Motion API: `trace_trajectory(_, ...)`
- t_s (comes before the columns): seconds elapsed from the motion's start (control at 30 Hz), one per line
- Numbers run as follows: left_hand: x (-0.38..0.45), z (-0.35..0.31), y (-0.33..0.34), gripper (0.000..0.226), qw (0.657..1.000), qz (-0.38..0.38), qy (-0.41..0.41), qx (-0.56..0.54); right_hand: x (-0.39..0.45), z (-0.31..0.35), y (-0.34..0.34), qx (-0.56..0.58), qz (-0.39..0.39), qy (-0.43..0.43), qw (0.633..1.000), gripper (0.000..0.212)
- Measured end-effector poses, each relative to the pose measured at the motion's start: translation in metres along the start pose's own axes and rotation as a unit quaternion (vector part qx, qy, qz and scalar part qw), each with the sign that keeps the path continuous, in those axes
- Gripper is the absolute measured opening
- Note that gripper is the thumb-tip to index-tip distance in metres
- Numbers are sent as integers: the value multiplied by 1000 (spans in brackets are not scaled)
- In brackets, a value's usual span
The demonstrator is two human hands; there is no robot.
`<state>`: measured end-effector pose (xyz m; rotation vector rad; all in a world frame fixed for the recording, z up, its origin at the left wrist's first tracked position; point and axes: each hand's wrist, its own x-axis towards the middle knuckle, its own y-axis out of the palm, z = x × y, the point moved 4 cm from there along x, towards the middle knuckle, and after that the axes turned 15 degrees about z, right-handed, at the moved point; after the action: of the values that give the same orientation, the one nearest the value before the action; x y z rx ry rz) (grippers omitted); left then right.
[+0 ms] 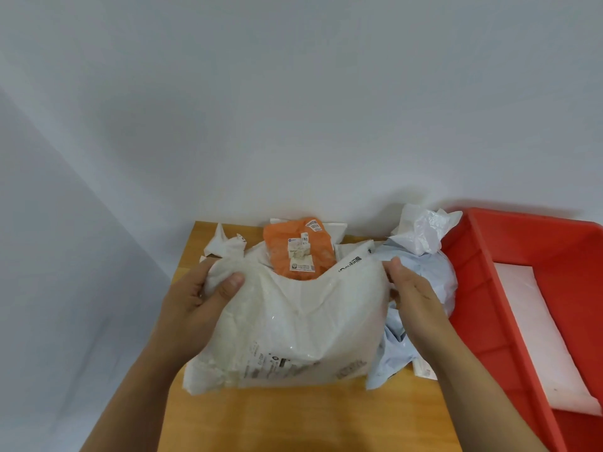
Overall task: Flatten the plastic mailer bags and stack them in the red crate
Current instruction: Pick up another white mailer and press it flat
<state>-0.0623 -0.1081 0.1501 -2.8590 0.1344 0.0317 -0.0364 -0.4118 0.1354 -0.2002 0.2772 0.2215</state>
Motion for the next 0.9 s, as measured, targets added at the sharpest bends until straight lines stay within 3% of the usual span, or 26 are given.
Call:
trace_trajectory(0.13,1,5,6,24,1000,16,-18,-12,4,2,4,14,26,-70,997,65)
trace_trajectory(0.27,5,15,5,19,998,-24,-47,-30,8,0,2,25,-18,-84,996,32)
trace_trajectory(0.53,12,51,-4,22,987,-98,-95,-85,19,-19,-10,-20,-118,-96,988,36)
trace_trajectory(0.67,22,69,3,34,982,-114,-116,-92,26,-28,-4,0,-165,-84,983,27)
trace_trajectory(0.8,24,84,-2,27,981,-118,-127,-92,31,-42,4,23,-106,-11,994,22)
trace_trajectory(0.9,16,109,-17,21,976,-122,-148,-108,27,-65,29,18,3,49,999,46)
